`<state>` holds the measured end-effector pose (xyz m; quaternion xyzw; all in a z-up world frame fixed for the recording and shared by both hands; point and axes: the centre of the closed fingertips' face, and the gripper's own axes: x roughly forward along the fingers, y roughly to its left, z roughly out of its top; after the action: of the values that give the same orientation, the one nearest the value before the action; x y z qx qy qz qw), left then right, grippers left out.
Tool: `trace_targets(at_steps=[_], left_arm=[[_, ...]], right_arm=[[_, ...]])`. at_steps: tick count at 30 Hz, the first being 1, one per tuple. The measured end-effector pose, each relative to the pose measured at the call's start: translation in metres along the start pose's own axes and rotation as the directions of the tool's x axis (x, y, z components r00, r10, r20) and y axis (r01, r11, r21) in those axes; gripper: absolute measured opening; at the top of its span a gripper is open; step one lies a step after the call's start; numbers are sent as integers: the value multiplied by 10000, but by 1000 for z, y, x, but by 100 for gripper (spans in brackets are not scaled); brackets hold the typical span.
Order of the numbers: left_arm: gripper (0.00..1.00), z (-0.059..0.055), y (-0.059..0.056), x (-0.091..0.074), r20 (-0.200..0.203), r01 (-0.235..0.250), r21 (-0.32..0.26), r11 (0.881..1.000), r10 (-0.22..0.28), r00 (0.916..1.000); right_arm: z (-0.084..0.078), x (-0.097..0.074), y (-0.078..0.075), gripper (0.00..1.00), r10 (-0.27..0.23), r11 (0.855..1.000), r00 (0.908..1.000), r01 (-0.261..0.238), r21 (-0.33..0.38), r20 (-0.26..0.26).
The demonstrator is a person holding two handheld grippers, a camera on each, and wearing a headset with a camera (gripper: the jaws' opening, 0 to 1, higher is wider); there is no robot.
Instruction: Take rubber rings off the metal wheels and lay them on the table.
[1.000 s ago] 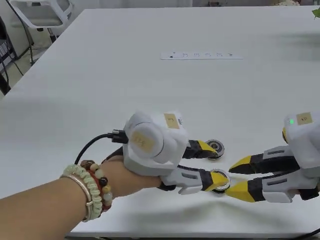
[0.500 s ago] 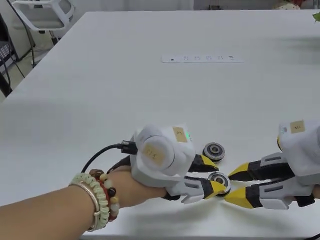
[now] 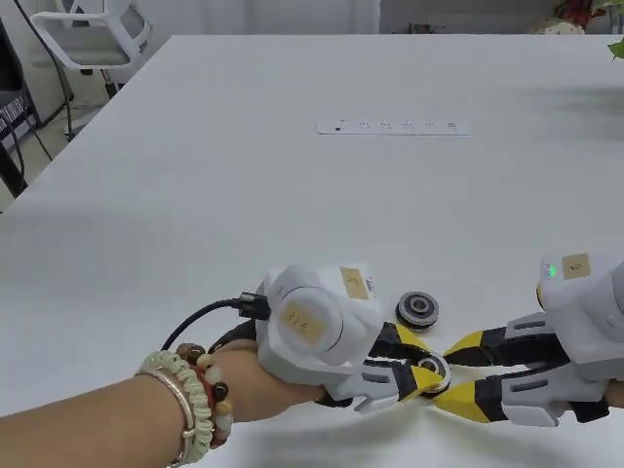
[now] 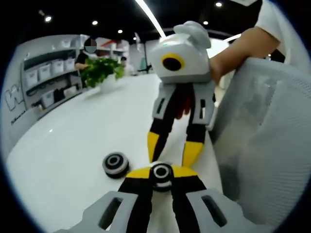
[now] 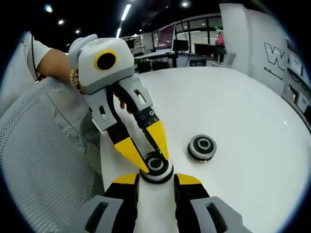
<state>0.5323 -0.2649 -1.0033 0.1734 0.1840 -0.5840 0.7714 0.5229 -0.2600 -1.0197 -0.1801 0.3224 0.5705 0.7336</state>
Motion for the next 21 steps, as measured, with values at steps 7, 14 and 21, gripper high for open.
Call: trace_targets(at_steps=[7,14,21], left_arm=[[15,0,0,0,52,-17,9,10000,17,10000],[15,0,0,-1,105,-38,-41,10000,38,9999],[15,0,-1,-1,118,-51,-55,10000,51,9999]], right_arm=[[-2,0,2,21,101,9999,9999,-101,15,-31],[-4,-2,2,15,58,9999,9999,-60,-124,-162],[1,0,2,21,-20,9999,10000,19,-163,-20]])
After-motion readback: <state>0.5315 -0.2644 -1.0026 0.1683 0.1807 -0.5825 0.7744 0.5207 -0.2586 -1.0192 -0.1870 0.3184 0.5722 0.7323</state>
